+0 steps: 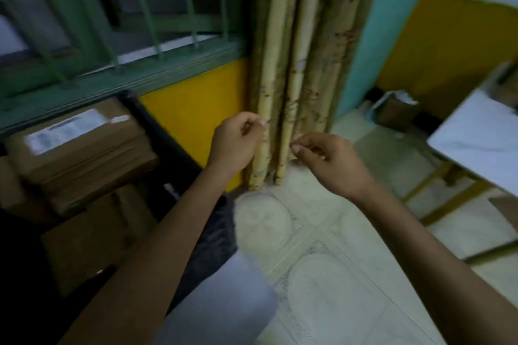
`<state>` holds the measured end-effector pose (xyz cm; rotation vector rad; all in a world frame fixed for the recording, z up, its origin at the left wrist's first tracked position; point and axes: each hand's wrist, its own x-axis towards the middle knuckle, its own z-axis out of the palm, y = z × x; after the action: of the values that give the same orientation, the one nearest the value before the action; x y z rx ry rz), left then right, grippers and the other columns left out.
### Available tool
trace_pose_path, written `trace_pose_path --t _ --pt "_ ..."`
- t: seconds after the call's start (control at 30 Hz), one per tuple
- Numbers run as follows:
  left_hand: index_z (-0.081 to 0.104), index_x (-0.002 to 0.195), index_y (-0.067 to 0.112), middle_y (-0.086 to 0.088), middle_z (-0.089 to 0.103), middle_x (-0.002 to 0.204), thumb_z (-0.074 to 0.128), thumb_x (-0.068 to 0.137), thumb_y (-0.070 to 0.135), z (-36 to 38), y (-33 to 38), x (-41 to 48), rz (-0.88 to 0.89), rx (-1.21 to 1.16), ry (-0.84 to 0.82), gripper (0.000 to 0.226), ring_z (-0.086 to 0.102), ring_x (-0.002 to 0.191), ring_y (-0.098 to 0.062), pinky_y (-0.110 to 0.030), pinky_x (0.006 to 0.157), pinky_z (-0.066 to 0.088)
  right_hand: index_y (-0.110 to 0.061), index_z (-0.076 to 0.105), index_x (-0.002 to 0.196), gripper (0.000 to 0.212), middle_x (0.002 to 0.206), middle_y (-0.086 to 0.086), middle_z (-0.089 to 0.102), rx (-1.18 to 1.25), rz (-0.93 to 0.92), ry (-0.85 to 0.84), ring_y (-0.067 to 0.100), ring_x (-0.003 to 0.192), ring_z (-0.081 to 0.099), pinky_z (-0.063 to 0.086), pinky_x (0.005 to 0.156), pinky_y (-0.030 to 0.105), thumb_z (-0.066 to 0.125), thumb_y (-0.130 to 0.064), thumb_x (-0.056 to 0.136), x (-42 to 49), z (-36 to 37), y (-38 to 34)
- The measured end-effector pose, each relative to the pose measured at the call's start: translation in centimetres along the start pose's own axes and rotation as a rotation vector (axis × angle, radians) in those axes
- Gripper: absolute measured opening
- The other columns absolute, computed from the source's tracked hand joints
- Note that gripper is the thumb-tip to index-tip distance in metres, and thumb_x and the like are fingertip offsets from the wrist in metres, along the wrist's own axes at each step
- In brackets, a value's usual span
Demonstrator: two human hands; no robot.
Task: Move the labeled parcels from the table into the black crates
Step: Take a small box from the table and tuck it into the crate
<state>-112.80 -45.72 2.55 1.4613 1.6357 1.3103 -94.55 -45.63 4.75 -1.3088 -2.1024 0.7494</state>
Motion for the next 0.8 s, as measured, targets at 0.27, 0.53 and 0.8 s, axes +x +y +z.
trace_pose_path --t 0.27,0.53,0.8 --pt "0.064 0.089 0.022 -0.004 0.069 0.091 0.055 0.095 0.014 24.2 10.0 -4.3 0.017 -0.252 -0.411 0.014 0.064 0.084 -0.014 -0.019 0.073 0.048 -0.013 0.071 0.09 0.023 0.074 -0.003 0.068 0.002 0.303 0.28 0.01 0.067 0.061 0.044 0.062 0.029 0.059 -0.032 0.093 -14.2 -18.4 13.6" --pt "0.065 0.09 0.024 0.01 0.07 0.089 0.053 0.096 0.017 44.3 18.7 -10.2 0.029 -0.366 -0.682 0.016 0.066 0.076 0.002 -0.01 0.063 0.047 -0.012 0.071 0.09 0.023 0.086 0.003 0.074 0.389 0.532 0.714 0.015 0.083 0.07 0.052 0.075 0.028 0.055 -0.027 0.096 -27.2 -31.8 26.1" --pt "0.059 0.118 0.025 0.01 0.064 0.116 0.049 0.098 0.029 59.4 22.8 -10.2 -0.049 -0.414 -0.845 0.022 0.06 0.106 -0.008 -0.018 0.081 0.049 -0.027 0.067 0.1 0.03 0.099 -0.002 0.074 0.701 0.637 0.95 0.011 0.096 0.07 0.053 0.085 0.03 0.043 -0.043 0.099 -30.0 -39.4 37.3"
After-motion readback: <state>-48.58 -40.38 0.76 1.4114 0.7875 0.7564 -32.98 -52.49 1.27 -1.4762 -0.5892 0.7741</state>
